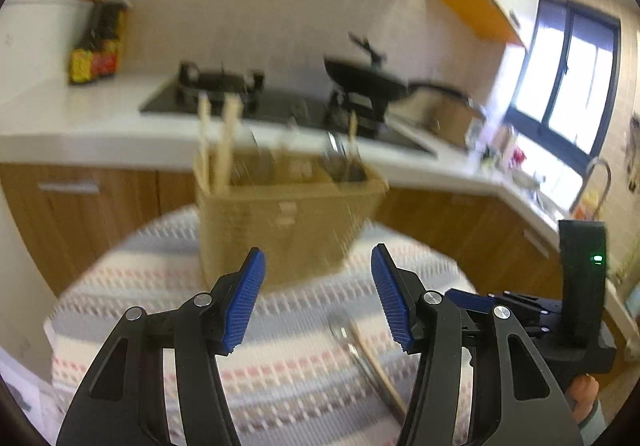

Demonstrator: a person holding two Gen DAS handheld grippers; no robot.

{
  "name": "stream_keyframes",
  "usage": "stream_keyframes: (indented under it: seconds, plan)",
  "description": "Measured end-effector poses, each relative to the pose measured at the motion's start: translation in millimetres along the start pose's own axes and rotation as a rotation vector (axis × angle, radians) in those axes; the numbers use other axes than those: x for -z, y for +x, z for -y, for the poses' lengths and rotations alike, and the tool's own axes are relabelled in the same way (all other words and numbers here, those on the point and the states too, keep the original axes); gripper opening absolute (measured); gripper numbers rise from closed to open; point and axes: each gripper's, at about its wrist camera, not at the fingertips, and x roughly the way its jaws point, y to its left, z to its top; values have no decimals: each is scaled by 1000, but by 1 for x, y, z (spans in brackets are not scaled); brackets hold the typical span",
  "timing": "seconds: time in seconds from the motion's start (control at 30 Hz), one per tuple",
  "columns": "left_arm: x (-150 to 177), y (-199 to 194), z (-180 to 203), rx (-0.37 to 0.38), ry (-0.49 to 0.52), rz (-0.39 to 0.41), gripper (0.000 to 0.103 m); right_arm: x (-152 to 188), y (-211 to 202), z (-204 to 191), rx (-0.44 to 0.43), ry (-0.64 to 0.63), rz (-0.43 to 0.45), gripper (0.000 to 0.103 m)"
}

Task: Organize utensils
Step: 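Grasp a clear spoon with the left tool while the right tool grasps a chopstick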

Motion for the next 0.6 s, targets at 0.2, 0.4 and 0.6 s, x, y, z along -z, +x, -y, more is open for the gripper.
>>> stream_keyframes:
  seconds: [0.2,0.4,0.6]
  plan:
    - [42,50,10,19,-23,-235,50,46,2,-1,-21,5,-75,34]
    - [68,92,15,11,-36,-369,45,84,2,-6,-16,-24,-122,31]
    - [77,110,21,-13,-32,-415,42,105,-2,-18,15,-74,-121,30]
